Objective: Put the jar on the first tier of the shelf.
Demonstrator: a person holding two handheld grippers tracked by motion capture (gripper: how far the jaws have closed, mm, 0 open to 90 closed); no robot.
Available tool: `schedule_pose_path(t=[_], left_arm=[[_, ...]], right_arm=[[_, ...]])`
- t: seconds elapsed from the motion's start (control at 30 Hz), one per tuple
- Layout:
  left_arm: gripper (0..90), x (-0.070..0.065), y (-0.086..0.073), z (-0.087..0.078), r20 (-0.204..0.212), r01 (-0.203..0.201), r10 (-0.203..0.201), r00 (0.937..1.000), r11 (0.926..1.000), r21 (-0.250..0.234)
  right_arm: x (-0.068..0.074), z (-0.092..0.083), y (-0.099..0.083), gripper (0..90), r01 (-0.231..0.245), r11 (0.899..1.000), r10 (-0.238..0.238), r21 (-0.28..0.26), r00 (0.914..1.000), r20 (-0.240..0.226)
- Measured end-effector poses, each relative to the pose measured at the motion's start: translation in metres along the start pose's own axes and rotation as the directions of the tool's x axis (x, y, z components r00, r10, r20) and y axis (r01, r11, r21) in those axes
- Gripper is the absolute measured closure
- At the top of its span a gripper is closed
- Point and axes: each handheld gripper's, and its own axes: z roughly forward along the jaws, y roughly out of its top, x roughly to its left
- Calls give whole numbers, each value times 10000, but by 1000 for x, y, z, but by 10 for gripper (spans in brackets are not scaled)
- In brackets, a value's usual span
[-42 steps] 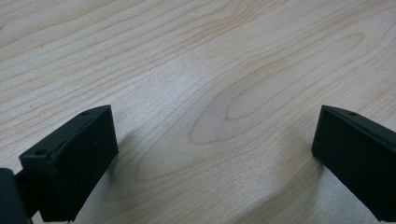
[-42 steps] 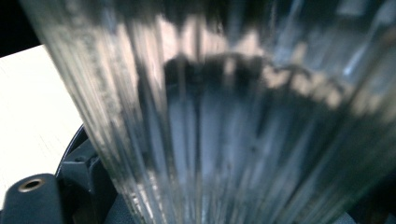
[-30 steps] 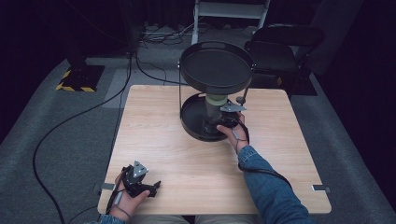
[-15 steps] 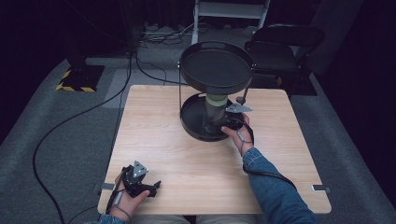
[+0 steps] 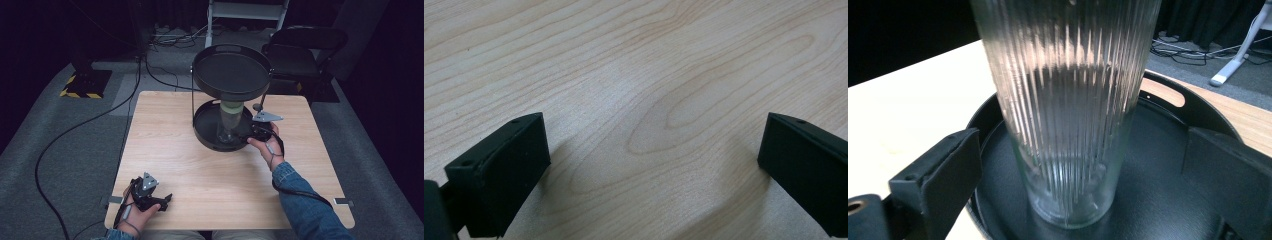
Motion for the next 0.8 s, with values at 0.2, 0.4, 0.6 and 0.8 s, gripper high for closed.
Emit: schedule_pose_path(t=[0.2, 0.4, 0.6, 0.8], left_arm=[[2, 0, 0, 0, 2, -1, 1, 10000, 10000, 0], [2, 0, 0, 0, 1, 7, -7, 10000, 10000, 1], [2, 0, 0, 0, 8, 1, -1, 10000, 10000, 8], [2, 0, 0, 0, 11, 6, -6, 10000, 10000, 6]], right_arm=[[2, -18, 5, 36, 126, 9999, -126, -22, 9999, -46], [4, -33, 8, 36, 228, 9997, -228, -36, 9997, -103], [7, -47, 10, 36, 234, 9997, -233, 36, 9996, -128], [10, -60, 11, 36, 331, 9993, -327, 189, 9993, -191]])
